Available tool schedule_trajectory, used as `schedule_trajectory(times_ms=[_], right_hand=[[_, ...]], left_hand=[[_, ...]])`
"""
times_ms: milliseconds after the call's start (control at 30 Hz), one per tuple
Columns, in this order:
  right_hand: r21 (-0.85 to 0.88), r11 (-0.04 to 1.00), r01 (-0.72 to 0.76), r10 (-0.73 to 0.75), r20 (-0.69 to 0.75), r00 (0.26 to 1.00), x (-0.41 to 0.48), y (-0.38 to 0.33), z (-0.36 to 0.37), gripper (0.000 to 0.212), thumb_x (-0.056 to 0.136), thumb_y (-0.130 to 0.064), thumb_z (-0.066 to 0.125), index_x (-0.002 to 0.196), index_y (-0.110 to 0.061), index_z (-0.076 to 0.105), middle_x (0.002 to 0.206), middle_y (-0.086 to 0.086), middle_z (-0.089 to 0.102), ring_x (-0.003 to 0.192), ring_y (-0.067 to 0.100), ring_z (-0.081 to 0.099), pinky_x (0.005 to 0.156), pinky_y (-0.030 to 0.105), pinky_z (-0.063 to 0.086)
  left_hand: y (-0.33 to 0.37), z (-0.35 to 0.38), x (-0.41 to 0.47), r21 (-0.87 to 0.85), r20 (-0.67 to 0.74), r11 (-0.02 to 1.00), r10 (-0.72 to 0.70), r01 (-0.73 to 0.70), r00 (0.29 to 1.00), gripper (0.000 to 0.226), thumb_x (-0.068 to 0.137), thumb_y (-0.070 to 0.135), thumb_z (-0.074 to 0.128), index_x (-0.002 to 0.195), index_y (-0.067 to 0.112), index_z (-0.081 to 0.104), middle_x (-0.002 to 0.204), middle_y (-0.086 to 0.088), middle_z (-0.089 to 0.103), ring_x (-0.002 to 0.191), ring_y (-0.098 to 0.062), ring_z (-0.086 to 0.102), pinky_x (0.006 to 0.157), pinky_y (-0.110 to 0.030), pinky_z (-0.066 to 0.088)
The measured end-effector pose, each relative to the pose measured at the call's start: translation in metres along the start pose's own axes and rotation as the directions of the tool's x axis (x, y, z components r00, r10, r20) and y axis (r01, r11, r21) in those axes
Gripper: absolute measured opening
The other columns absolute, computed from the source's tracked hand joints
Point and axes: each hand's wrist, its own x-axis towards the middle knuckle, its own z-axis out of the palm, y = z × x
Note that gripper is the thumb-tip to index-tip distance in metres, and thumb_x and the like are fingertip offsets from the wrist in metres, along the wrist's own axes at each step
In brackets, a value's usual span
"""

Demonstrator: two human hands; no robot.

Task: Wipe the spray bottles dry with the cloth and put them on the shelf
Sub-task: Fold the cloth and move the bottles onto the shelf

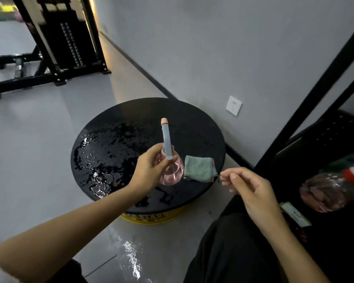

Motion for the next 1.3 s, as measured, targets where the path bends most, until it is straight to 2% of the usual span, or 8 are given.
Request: schedule_trajectory(times_ms=[267, 367, 467, 567, 700, 833, 1033, 1300], right_hand=[[-0.051, 0.999, -0.019, 0.009, -0.183, 0.983, -0.046, -0.008, -0.088, 0.022, 0.096, -0.008, 0.051, 0.093, -0.018, 0.071, 0.094, -0.009, 0.071, 0.088, 0.005, 0.067, 0.076, 0.017, 0.052], [-0.07, 0.997, -0.034, 0.015, -0.251, 0.968, -0.061, -0.008, -0.119, 0.022, 0.096, -0.009, 0.051, 0.091, -0.018, 0.071, 0.092, -0.009, 0.072, 0.087, 0.005, 0.067, 0.074, 0.013, 0.051], [-0.079, 0.994, -0.07, 0.042, -0.316, 0.948, -0.078, -0.004, -0.149, 0.022, 0.096, -0.011, 0.051, 0.09, -0.019, 0.071, 0.093, -0.008, 0.072, 0.087, 0.008, 0.067, 0.073, 0.018, 0.052], [-0.087, 0.992, -0.088, 0.049, -0.376, 0.925, -0.093, -0.001, -0.174, 0.024, 0.097, -0.01, 0.05, 0.09, -0.02, 0.071, 0.094, -0.008, 0.072, 0.087, 0.008, 0.067, 0.074, 0.022, 0.052], [-0.097, 0.989, -0.108, 0.056, -0.434, 0.899, -0.113, 0.006, -0.203, 0.027, 0.098, -0.011, 0.05, 0.088, -0.024, 0.072, 0.095, -0.008, 0.072, 0.089, 0.009, 0.067, 0.077, 0.026, 0.053], [-0.1, 0.989, -0.113, 0.054, -0.467, 0.883, -0.13, 0.012, -0.225, 0.034, 0.098, -0.01, 0.049, 0.088, -0.034, 0.071, 0.095, -0.008, 0.072, 0.088, 0.007, 0.067, 0.075, 0.022, 0.053], [-0.062, 0.989, -0.134, 0.086, -0.5, 0.862, -0.148, 0.022, -0.244, 0.034, 0.097, -0.01, 0.049, 0.087, -0.033, 0.073, 0.096, -0.006, 0.073, 0.087, 0.008, 0.068, 0.074, 0.02, 0.053], [-0.043, 0.983, -0.178, 0.129, -0.532, 0.837, -0.157, 0.03, -0.254, 0.024, 0.097, -0.009, 0.048, 0.091, -0.017, 0.07, 0.094, -0.01, 0.073, 0.085, 0.005, 0.068, 0.072, 0.017, 0.052]], left_hand=[[0.07, 0.085, -0.015, -0.065, 0.236, 0.99, 0.138, -0.126, 0.962, 0.025, 0.089, 0.019, 0.067, 0.112, 0.027, 0.064, 0.116, 0.004, 0.064, 0.112, -0.011, 0.058, 0.096, -0.045, 0.051], [0.097, 0.114, -0.026, -0.113, 0.298, 0.972, 0.231, -0.206, 0.926, 0.023, 0.087, 0.024, 0.068, 0.109, 0.024, 0.064, 0.109, -0.001, 0.065, 0.107, -0.017, 0.06, 0.094, -0.047, 0.051], [0.118, 0.146, -0.033, -0.155, 0.34, 0.956, 0.29, -0.251, 0.895, 0.04, 0.083, 0.036, 0.065, 0.112, 0.009, 0.064, 0.104, -0.005, 0.065, 0.103, -0.02, 0.062, 0.091, -0.046, 0.052], [0.133, 0.18, -0.043, -0.207, 0.392, 0.948, 0.306, -0.241, 0.868, 0.029, 0.087, 0.018, 0.068, 0.113, 0.007, 0.063, 0.104, -0.011, 0.064, 0.1, -0.023, 0.064, 0.088, -0.044, 0.055], [0.151, 0.225, -0.054, -0.251, 0.433, 0.921, 0.382, -0.298, 0.816, 0.037, 0.087, 0.019, 0.067, 0.122, 0.011, 0.06, 0.108, -0.012, 0.064, 0.101, -0.024, 0.063, 0.089, -0.042, 0.053], [0.166, 0.263, -0.061, -0.238, 0.46, 0.91, 0.414, -0.34, 0.786, 0.04, 0.088, 0.015, 0.069, 0.126, 0.01, 0.061, 0.11, 0.002, 0.062, 0.107, -0.014, 0.057, 0.09, -0.018, 0.046], [0.161, 0.321, -0.057, -0.207, 0.484, 0.917, 0.399, -0.342, 0.779, 0.041, 0.088, 0.022, 0.068, 0.127, 0.013, 0.061, 0.113, -0.006, 0.068, 0.109, -0.022, 0.06, 0.094, -0.043, 0.049], [0.153, 0.367, -0.054, -0.208, 0.488, 0.921, 0.39, -0.33, 0.781, 0.037, 0.088, 0.016, 0.067, 0.125, 0.013, 0.062, 0.11, -0.011, 0.069, 0.104, -0.023, 0.062, 0.091, -0.038, 0.05]])
